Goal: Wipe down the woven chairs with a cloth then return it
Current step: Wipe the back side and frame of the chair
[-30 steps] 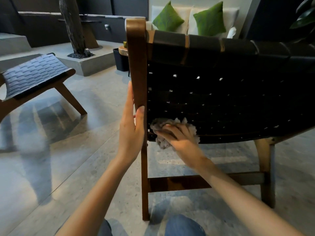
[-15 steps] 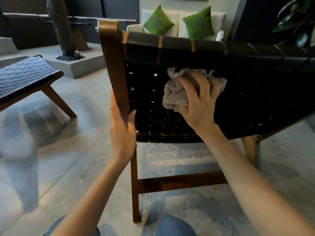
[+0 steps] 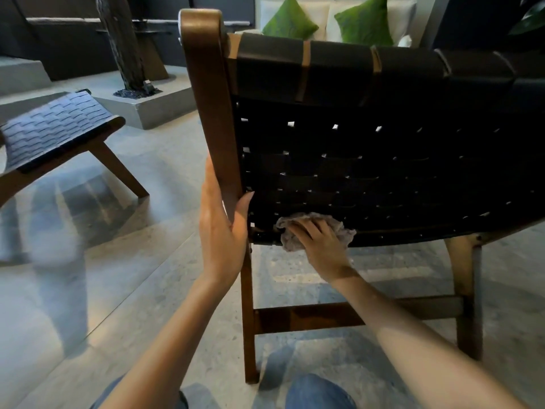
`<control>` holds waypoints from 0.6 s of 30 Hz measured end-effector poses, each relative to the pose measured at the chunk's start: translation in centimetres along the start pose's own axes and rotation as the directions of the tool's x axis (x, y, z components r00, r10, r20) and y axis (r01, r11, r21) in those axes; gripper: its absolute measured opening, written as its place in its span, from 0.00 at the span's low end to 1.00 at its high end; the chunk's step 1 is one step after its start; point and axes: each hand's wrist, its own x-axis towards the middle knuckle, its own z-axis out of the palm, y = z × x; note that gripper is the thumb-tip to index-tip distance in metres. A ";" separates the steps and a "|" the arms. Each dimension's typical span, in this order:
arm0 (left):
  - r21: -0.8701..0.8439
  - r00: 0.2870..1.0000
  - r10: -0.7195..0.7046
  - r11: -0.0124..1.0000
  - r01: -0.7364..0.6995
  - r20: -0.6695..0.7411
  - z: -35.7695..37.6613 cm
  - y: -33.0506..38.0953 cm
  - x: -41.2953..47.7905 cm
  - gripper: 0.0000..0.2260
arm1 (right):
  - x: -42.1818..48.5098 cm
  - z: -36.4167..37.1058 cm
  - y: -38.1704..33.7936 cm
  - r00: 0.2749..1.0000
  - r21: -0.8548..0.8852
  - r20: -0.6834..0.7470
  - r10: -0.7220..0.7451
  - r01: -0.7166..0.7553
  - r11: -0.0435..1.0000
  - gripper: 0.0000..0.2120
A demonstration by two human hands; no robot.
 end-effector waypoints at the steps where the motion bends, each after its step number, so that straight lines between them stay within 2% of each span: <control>1: -0.001 1.000 -0.003 1.000 0.003 0.002 0.0 0.1 0.0 0.30 | 0.1 0.0 -0.2 1.000 0.023 0.010 0.025 -0.025 0.999 0.28; 4: -0.016 0.999 -0.036 0.999 0.036 0.012 0.1 0.6 -0.1 0.30 | 0.4 -0.6 -0.4 0.999 0.053 0.025 0.020 -0.021 0.998 0.28; 7: -0.081 0.997 -0.070 0.994 0.071 0.011 0.3 1.0 -1.0 0.28 | 0.0 -3.2 -0.2 0.998 0.014 -0.013 -0.058 0.058 0.998 0.33; 8: -0.095 0.996 -0.093 0.991 0.092 -0.007 0.4 1.1 -1.8 0.27 | -0.2 -4.6 -0.2 0.995 -0.003 -0.063 -0.078 0.078 0.997 0.34; 10: -0.090 0.983 -0.146 0.987 0.137 -0.109 0.7 1.0 -3.8 0.24 | -0.2 -8.1 -0.2 0.964 -0.049 -0.242 -0.108 0.099 0.994 0.29; 13: -0.026 0.956 -0.143 0.990 0.141 -0.257 1.8 0.9 -6.2 0.16 | 0.9 -13.8 0.2 0.860 -0.129 -0.497 -0.112 0.054 0.990 0.18; 15: -0.015 0.970 -0.165 0.986 0.165 -0.181 2.8 1.3 -7.0 0.11 | 2.2 -16.6 0.8 0.794 -0.177 -0.597 -0.114 0.009 0.984 0.14; 18: 0.085 0.969 -0.217 0.974 0.208 0.120 4.2 1.6 -7.3 0.10 | 4.1 -18.3 1.9 0.762 -0.240 -0.636 -0.121 -0.047 0.970 0.19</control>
